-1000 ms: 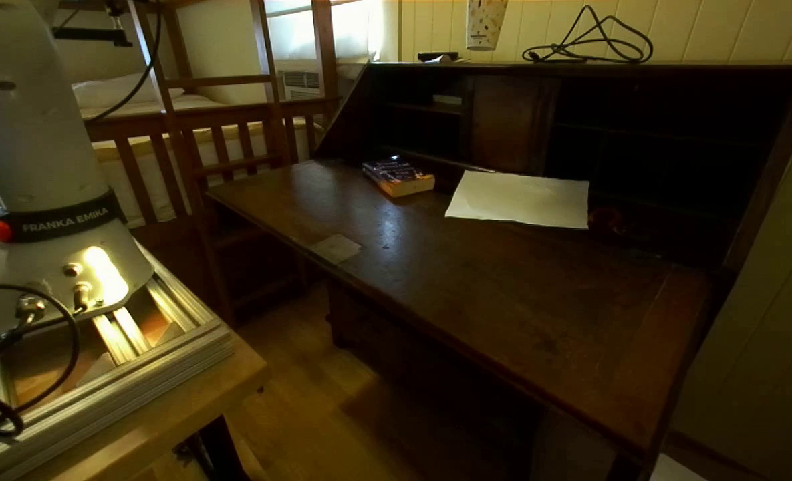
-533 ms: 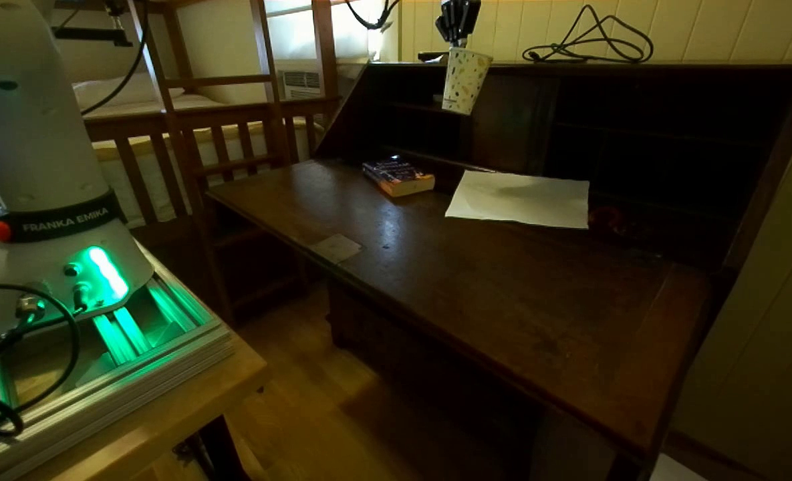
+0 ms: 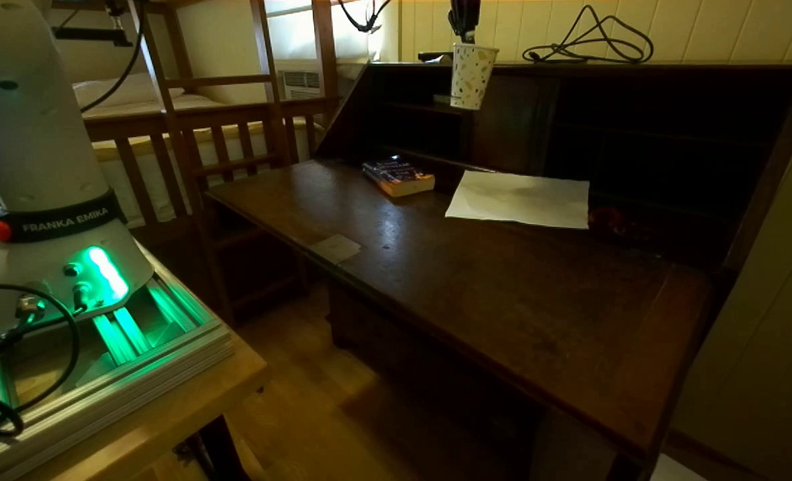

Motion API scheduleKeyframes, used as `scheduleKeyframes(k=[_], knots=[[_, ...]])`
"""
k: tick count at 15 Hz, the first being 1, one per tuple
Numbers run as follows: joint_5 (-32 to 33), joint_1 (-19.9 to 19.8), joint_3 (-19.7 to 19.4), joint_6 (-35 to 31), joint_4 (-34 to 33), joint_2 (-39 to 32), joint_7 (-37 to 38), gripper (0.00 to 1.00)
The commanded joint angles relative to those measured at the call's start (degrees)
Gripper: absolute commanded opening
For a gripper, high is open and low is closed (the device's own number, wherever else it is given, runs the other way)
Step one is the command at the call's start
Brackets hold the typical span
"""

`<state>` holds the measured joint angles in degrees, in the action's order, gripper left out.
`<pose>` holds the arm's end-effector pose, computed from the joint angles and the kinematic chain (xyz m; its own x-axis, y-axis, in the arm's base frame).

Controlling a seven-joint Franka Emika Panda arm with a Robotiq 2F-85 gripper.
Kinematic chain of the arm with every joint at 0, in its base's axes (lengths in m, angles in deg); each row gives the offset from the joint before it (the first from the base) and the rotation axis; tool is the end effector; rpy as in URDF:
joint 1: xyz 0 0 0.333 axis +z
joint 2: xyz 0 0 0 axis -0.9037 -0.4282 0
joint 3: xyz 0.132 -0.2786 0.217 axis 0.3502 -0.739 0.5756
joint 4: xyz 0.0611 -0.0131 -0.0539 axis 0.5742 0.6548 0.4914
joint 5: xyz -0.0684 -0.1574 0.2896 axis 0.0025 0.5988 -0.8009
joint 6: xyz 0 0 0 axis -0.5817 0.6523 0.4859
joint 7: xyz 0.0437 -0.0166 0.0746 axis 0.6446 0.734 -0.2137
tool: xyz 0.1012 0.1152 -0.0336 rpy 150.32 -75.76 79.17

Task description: Put the cup on the bottom surface on the cupboard

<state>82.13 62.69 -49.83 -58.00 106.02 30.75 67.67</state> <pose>0.6469 -0.1665 0.5032 0.7529 -0.6186 0.2246 -0.6567 -0.7286 0.1947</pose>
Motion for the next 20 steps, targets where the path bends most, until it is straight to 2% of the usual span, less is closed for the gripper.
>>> scheduleKeyframes(k=[1, 4, 11, 12, 13, 16, 17, 20], knots=[[2.9, -0.6, -2.6, -2.7, 4.9, 0.1, 9.8, 0.01], [5.7, -1.1, -4.9, -2.4, 6.4, -2.4, 17.3, 0.01], [11.5, 0.2, -8.1, 0.7, 2.8, -10.1, 38.2, 0.01], [11.0, -0.3, -7.3, 2.0, 2.2, -10.4, 38.3, 0.01], [10.2, -1.7, -6.0, -0.3, 4.5, -8.9, 35.1, 0.01], [10.2, -1.7, -5.7, -0.2, 4.4, -9.4, 35.5, 0.01], [11.3, -1.9, -5.4, -6.0, 7.0, -7.6, 34.2, 0.01], [11.6, -2.9, -5.4, -18.7, 9.6, -7.1, 30.4, 0.01]])
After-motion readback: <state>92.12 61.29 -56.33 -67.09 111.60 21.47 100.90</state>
